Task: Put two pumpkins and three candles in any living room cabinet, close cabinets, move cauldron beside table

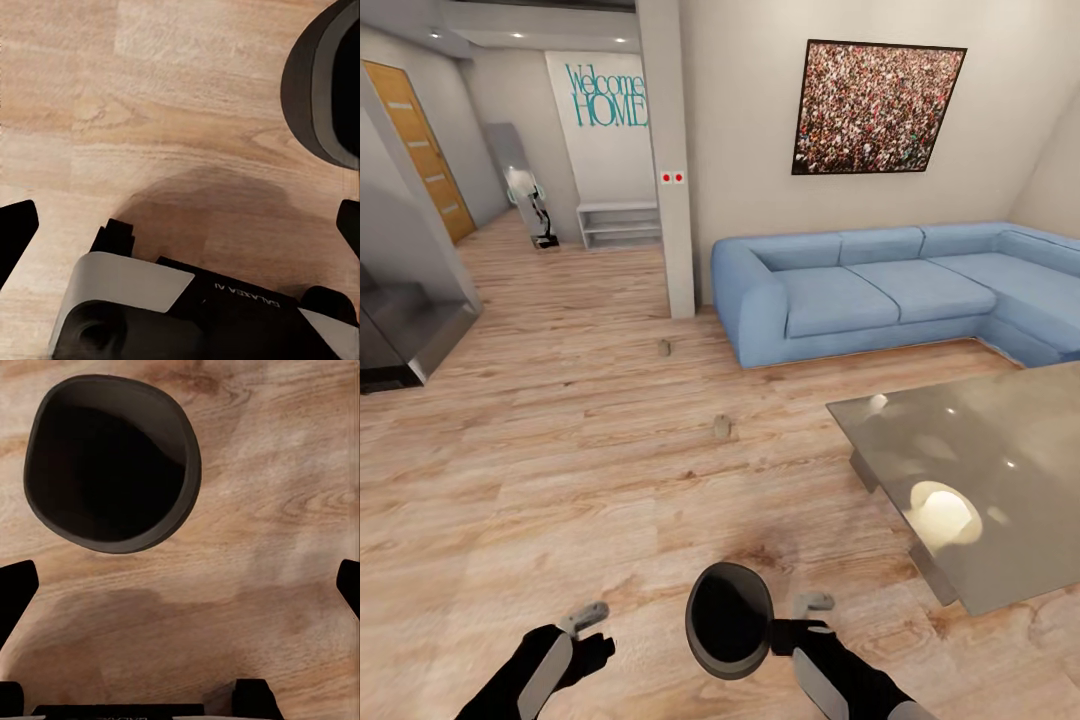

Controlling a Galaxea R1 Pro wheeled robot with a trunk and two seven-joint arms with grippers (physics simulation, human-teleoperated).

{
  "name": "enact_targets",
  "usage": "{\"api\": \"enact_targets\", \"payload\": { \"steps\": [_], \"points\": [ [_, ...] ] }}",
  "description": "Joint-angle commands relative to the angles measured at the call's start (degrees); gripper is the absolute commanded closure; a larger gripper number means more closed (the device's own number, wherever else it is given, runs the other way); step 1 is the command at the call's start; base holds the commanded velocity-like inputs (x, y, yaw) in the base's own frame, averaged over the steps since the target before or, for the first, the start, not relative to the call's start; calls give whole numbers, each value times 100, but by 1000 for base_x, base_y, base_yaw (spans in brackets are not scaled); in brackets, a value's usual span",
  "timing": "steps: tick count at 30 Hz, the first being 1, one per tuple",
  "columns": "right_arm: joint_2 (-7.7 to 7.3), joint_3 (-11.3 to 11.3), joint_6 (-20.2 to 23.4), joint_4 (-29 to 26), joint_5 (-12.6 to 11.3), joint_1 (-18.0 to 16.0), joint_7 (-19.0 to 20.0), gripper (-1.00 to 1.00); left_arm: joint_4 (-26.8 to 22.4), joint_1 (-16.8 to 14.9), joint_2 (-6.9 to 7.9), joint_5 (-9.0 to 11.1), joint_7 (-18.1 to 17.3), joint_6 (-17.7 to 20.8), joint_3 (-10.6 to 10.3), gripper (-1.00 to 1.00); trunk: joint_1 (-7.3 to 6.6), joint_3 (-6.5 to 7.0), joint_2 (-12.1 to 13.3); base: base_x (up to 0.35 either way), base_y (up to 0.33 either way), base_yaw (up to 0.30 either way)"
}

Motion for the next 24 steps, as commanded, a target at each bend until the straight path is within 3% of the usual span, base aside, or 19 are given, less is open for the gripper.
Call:
{"api": "enact_targets", "payload": {
  "steps": [1,5,8,13,24],
  "points": [
    [-4,41,4,-25,-37,-6,-74,-100,10,-7,-10,64,53,22,-36,-100,0,-5,-4,0,0,0],
    [-4,42,-174,-44,-35,-6,-91,-100,-76,-37,-185,19,54,19,-64,-100,0,-5,-4,0,0,0],
    [-4,43,-276,-47,-35,-6,-74,-100,-88,-36,-271,4,54,-305,-119,-100,0,-5,-4,0,0,0],
    [-4,52,-437,-49,-34,-6,-60,-100,58,-27,-235,58,25,-682,-231,-100,0,-5,-4,118,0,0],
    [-4,59,-711,-49,-26,-6,-48,-100,270,-24,-233,15,-16,-752,-245,-100,0,-5,-4,126,0,0]
  ]
}}
